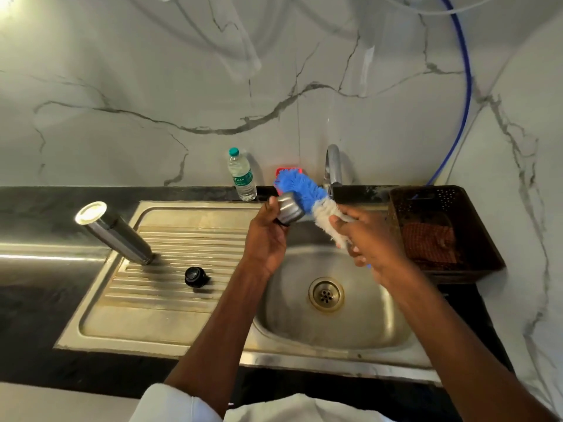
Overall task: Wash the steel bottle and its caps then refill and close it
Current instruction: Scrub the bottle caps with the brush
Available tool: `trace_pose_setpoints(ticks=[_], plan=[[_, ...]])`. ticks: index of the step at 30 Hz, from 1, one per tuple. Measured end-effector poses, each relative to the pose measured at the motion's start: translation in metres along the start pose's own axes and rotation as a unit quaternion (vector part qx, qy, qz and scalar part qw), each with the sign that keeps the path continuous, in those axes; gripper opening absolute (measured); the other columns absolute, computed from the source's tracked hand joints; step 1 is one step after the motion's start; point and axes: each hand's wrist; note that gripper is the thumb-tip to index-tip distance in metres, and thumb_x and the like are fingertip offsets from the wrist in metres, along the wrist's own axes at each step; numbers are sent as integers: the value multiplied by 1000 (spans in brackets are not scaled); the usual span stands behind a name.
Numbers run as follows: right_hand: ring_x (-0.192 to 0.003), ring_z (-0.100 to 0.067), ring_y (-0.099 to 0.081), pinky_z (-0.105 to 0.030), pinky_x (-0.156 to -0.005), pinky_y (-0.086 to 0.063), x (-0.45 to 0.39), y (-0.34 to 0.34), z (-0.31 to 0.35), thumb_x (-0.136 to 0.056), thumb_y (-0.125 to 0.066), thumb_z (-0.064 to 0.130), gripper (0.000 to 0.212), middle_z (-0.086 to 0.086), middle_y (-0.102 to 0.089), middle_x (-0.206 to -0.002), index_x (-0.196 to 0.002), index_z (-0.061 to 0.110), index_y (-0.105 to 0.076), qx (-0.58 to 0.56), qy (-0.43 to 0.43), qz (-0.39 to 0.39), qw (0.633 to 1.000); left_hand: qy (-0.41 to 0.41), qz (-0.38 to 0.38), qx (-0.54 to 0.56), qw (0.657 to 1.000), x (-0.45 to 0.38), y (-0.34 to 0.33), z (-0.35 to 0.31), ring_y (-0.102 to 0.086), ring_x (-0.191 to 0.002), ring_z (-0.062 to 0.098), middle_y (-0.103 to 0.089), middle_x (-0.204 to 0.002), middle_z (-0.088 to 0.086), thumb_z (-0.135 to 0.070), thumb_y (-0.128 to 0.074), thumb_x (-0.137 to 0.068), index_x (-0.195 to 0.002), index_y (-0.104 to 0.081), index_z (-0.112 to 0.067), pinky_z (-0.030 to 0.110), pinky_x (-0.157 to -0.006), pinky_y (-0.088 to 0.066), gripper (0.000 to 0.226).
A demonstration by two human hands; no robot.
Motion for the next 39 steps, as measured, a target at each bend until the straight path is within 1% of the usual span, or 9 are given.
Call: trace_pose_setpoints(ticks=[6, 11, 14, 17, 24, 32, 34, 36, 39], plan=[[-100, -22, -69, -35, -79, -57, 56, -39, -22, -95, -66, 22, 48, 3, -74, -117, -139, 39, -57, 287, 286, -117, 907, -26, -50, -110, 992, 2, -13, 3, -75, -86, 12, -80, -91, 0, -36, -40, -113, -115, -66, -13, 27, -81, -58, 35], [-110, -27, -66, -35, -87, -50, 31, -29, 19, -96, -62, 32, 45, 0, -72, -124, -140, 40, -58, 315, 215, -97, 919, -55, -16, -136, 989, 5, -5, 5, -68, -124, 24, -75, -128, 5, -46, -30, -115, -129, -65, -24, 48, -113, -49, 44], [-82, -21, -68, -33, -68, -54, 6, -11, 33, -97, -65, 32, 35, -1, -75, -115, -131, 38, -67, 170, 81, 1, 982, -58, -13, -41, 997, -3, 10, -11, -70, -118, 27, -74, -127, 12, -31, -48, -111, -138, -60, -8, 42, -100, -58, 37], [-42, -5, -34, -16, -38, -24, -6, 2, 19, -100, -62, 26, 27, -5, -67, -82, -124, 37, -67, -45, -70, 128, 988, -49, -20, 63, 997, -14, 20, -18, -65, -124, 29, -64, -139, 19, -30, -67, -96, -155, -45, 0, 36, -99, -59, 70], [-37, 0, -26, -12, -34, -15, -1, -19, -9, -88, -58, 19, 37, -6, -52, -69, -124, 19, -48, -345, -205, 236, 885, -76, -18, 4, 997, -7, -1, 4, -74, -105, 18, -78, -112, 6, -31, -61, -93, -120, -68, -11, 27, -86, -59, 34], [-28, -5, -31, -15, -25, -22, 14, -40, -22, -94, -52, 19, 15, -10, -50, -63, -90, 5, -48, -497, -342, 251, 757, -203, 20, -296, 933, -2, 11, 24, -71, -105, 15, -77, -110, 4, -28, -56, -108, -120, -71, -13, 30, -91, -55, 25], [-28, -4, -30, -15, -25, -23, 23, -45, -21, -101, -52, 21, 18, -12, -50, -63, -94, 6, -48, -466, -315, 218, 797, -217, 14, -376, 901, -13, 23, 26, -68, -108, 17, -72, -112, 6, -42, -48, -110, -118, -70, -23, 45, -100, -53, 30], [-32, -4, -31, -16, -29, -25, 32, -57, -32, -105, -54, 22, 8, -15, -52, -70, -108, 15, -51, -355, -223, 126, 899, -191, -21, -450, 872, -22, 30, 24, -65, -116, 18, -68, -116, -6, -66, -38, -106, -116, -65, -46, 60, -111, -44, 35], [-60, -11, -55, -27, -55, -43, 44, -73, -56, -98, -62, 34, 22, -2, -67, -96, -119, 39, -58, -54, -14, -42, 998, -145, -41, -466, 872, -22, 22, 31, -62, -117, 21, -61, -120, -2, -87, -29, -94, -110, -54, -55, 60, -108, -47, 44]])
Point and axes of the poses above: each hand's wrist, its own x-axis away from the middle knuckle, its own y-axis out of the back of the hand, z = x × y
